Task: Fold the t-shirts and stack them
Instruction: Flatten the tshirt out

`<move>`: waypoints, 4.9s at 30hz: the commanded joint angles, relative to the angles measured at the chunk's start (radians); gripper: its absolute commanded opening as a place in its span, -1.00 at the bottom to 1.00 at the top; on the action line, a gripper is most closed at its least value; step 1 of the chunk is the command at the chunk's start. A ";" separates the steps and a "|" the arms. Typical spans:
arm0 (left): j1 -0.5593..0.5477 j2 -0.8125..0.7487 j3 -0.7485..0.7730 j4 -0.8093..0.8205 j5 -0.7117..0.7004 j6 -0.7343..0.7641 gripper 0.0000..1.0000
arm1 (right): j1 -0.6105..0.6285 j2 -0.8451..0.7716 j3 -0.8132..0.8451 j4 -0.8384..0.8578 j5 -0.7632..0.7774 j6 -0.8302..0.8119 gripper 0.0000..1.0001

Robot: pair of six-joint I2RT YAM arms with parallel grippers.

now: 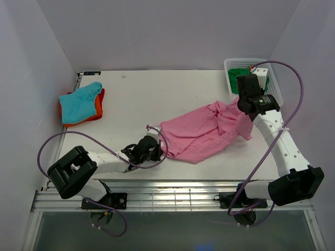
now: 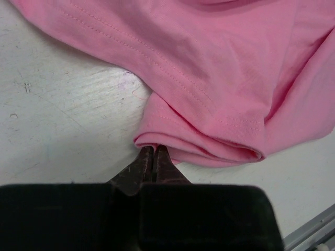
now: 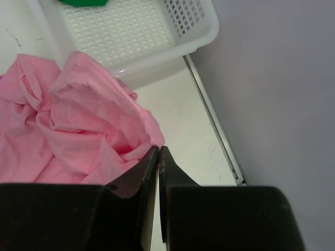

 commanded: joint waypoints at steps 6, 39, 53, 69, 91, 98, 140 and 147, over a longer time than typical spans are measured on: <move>-0.011 -0.072 0.109 -0.154 -0.086 -0.016 -1.00 | -0.006 -0.024 -0.014 0.036 -0.008 -0.013 -0.85; -0.013 -0.755 0.868 -0.851 -0.480 -0.194 -1.00 | -0.005 -0.193 0.609 -0.212 -0.267 -0.048 -0.85; -0.011 -0.742 0.766 -0.790 -0.699 -0.165 -1.00 | -0.005 -0.173 0.379 -0.018 -0.343 -0.025 -0.85; 0.248 -0.300 0.264 -0.287 -0.787 -0.073 -0.95 | -0.005 0.217 0.063 0.275 -0.387 0.030 -0.85; 0.386 0.025 0.391 -0.156 -0.468 0.064 -0.43 | 0.023 0.145 -0.093 0.383 -0.516 -0.039 -0.52; 0.372 0.044 0.356 -0.245 -0.419 -0.045 -1.00 | 0.202 0.140 -0.188 0.438 -0.724 -0.069 -0.66; 0.349 0.180 0.396 -0.414 -0.439 -0.147 0.12 | 0.267 0.131 -0.279 0.429 -0.693 -0.019 -0.19; 0.349 0.214 0.393 -0.381 -0.437 -0.153 -0.08 | 0.267 0.106 -0.284 0.420 -0.686 -0.019 -0.19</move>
